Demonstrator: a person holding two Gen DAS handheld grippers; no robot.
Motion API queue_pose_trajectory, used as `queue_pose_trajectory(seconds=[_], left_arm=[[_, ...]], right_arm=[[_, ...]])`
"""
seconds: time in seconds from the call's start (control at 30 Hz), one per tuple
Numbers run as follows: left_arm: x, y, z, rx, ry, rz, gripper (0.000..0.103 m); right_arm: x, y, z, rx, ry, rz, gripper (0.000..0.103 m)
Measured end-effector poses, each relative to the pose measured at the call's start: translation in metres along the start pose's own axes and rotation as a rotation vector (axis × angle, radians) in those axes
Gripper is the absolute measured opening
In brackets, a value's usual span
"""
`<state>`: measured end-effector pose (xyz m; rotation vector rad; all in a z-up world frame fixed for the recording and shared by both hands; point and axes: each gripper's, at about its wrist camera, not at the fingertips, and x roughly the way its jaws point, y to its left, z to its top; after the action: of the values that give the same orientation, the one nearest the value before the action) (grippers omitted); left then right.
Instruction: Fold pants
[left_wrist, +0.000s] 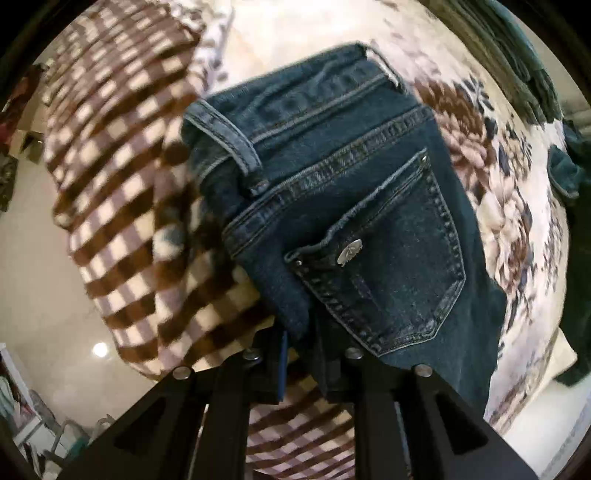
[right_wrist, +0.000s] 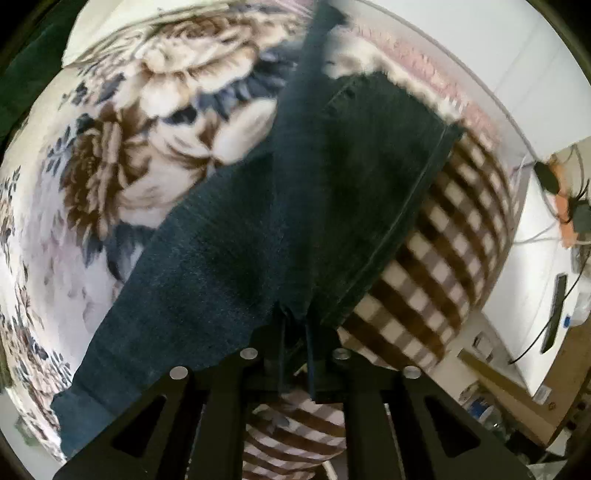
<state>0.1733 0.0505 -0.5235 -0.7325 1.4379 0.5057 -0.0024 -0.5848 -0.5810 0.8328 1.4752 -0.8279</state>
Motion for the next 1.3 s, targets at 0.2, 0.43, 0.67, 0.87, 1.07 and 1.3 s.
queue_pose_trajectory(seconds=[0.2, 0.43, 0.67, 0.87, 1.07, 1.3], left_arm=[[-0.05, -0.062, -0.038, 0.162, -0.15, -0.002, 0.056], [-0.056, -0.186, -0.12, 0.571, -0.169, -0.039, 0.08], [0.019, -0.294, -0.223, 0.934, -0.039, 0.002, 0.08], [0.092, -0.305, -0.272, 1.089, 0.002, 0.106, 0.081], [0.107, -0.298, -0.268, 1.072, -0.033, 0.052, 0.103], [0.109, -0.285, -0.28, 1.092, -0.101, 0.017, 0.103]], right_arm=[[-0.008, -0.019, -0.003, -0.023, 0.011, 0.141, 0.058], [-0.06, -0.074, 0.009, 0.023, -0.112, 0.152, 0.058], [-0.058, -0.137, 0.052, 0.253, -0.139, 0.202, 0.058], [-0.012, -0.17, 0.079, 0.4, -0.138, 0.279, 0.051], [0.014, -0.15, 0.09, 0.288, -0.188, 0.244, 0.012], [0.002, -0.132, 0.079, 0.179, -0.229, 0.09, 0.01]])
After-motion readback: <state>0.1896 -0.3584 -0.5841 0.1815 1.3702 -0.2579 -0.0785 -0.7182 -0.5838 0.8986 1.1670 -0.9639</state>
